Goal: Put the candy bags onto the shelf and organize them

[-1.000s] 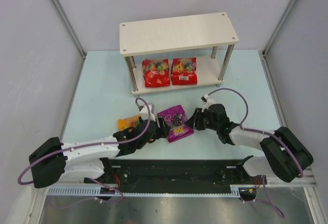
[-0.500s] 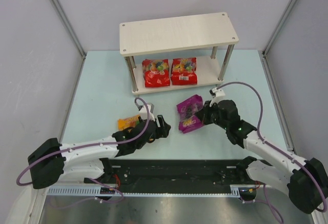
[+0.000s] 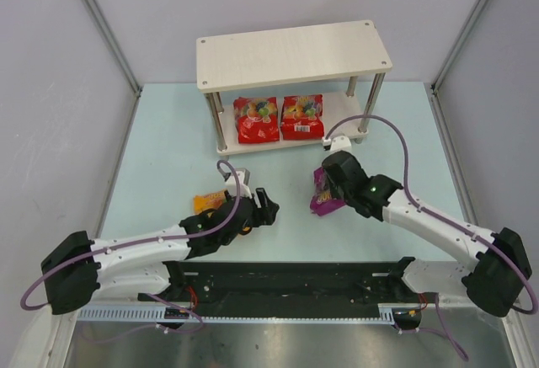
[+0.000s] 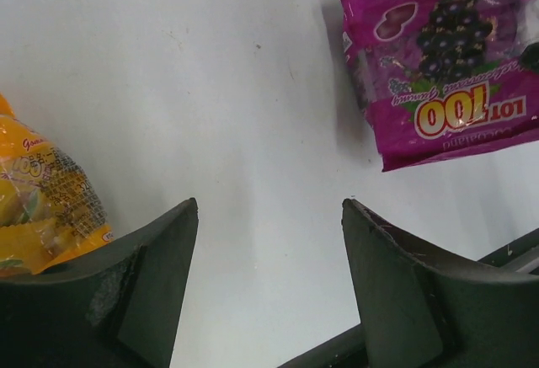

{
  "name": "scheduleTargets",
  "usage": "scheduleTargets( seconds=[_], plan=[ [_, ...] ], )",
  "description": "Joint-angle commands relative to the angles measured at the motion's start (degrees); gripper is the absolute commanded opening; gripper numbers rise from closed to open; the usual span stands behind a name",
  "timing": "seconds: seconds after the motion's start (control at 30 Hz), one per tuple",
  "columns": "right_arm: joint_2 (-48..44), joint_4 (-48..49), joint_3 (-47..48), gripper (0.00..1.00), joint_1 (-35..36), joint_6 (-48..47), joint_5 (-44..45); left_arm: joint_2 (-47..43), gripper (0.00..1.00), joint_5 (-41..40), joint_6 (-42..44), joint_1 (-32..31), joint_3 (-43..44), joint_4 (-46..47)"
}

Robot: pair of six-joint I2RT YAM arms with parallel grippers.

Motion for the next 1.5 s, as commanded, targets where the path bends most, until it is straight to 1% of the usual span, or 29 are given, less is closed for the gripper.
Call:
scheduleTargets(
  seconds=[0.0, 0.13, 0.27, 0.4, 0.47, 0.6, 0.7, 0.73, 0.77, 0.8, 0.87, 0.9, 0.93, 1.0, 1.03, 1.07, 1.13, 1.27, 1.37, 1.47],
  plan=[
    [3.0, -3.3, 5.6, 0.0, 2.6, -5.1, 7.3, -1.4, 0.74, -2.1, 1.3, -0.2, 0.2, -0.4],
    [8.3, -5.0, 7.2, 0.0, 6.6, -6.7, 8.8, -2.0, 0.74, -2.2, 1.3, -0.2, -0.4, -0.8],
    [11.4, -3.0, 7.5, 0.0, 11.2, -8.0, 11.3, -3.4, 0.75, -2.8, 1.0, -0.2, -1.2, -1.5],
    [14.8, -1.2, 8.8, 0.0, 14.1, -8.5, 10.4, -5.3, 0.74, -3.5, 0.1, -0.2, -2.3, -2.0],
    [16.0, -0.3, 9.1, 0.0, 15.7, -8.5, 10.2, -6.4, 0.74, -4.1, -0.3, -0.2, -3.0, -4.0],
    [18.1, 2.2, 9.5, 0.01, 17.8, -8.2, 8.2, -10.9, 0.75, -5.3, -1.7, -0.2, -4.4, -6.4],
    [19.4, 4.9, 9.6, 0.08, 18.7, -7.1, 5.3, -13.3, 0.75, -6.3, -2.4, -0.2, -5.4, -8.8],
    [19.7, 5.6, 9.7, 0.11, 18.8, -6.7, 3.1, -14.8, 0.75, -6.5, -2.5, -0.2, -5.6, -9.2],
    [20.4, 7.0, 9.7, 0.2, 18.9, -6.4, 2.0, -15.6, 0.75, -6.7, -2.7, -0.2, -5.7, -9.7],
    [20.6, 7.8, 9.7, 0.24, 18.9, -5.9, 0.7, -16.3, 0.75, -7.2, -2.8, -0.2, -5.8, -10.7],
    [20.9, 9.9, 9.7, 0.31, 19.0, -4.5, -4.2, -17.8, 0.75, -7.6, -3.1, -0.2, -6.0, -11.8],
    [20.9, 10.7, 9.7, 0.32, 18.9, -3.9, -5.9, -18.2, 0.75, -7.9, -3.1, -0.2, -6.0, -12.6],
    [21.0, 11.4, 9.7, 0.34, 18.8, -2.8, -9.8, -18.5, 0.75, -8.2, -3.3, -0.2, -6.2, -12.8],
    [20.9, 13.7, 9.7, 0.41, 18.7, -2.0, -14.0, -19.3, 0.75, -8.4, -3.5, -0.2, -6.3, -13.5],
    [20.7, 14.5, 9.7, 0.44, 18.6, -1.4, -17.8, -19.5, 0.75, -8.6, -3.5, -0.2, -6.3, -13.6],
    [20.5, 15.7, 9.7, 0.5, 18.5, -1.0, -19.2, -19.6, 0.75, -8.7, -3.6, -0.2, -6.3, -13.7],
    [18.8, 16.6, 9.6, 0.53, 18.6, -0.6, -20.2, -19.6, 0.75, -8.7, -3.7, -0.2, -6.2, -13.9],
    [13.6, 18.3, 8.9, 0.57, 17.7, 0.4, -18.1, -19.5, 0.75, -9.0, -3.6, -0.2, -5.8, -14.1],
    [8.8, 19.9, 6.6, 0.61, 14.6, 1.8, -17.5, -19.1, 0.75, -9.1, -3.3, -0.2, -5.7, -14.0],
    [5.2, 18.9, 4.1, 0.61, 9.1, 5.4, -15.3, -18.4, 0.75, -9.0, -3.2, -0.2, -5.6, -13.4]
  ],
)
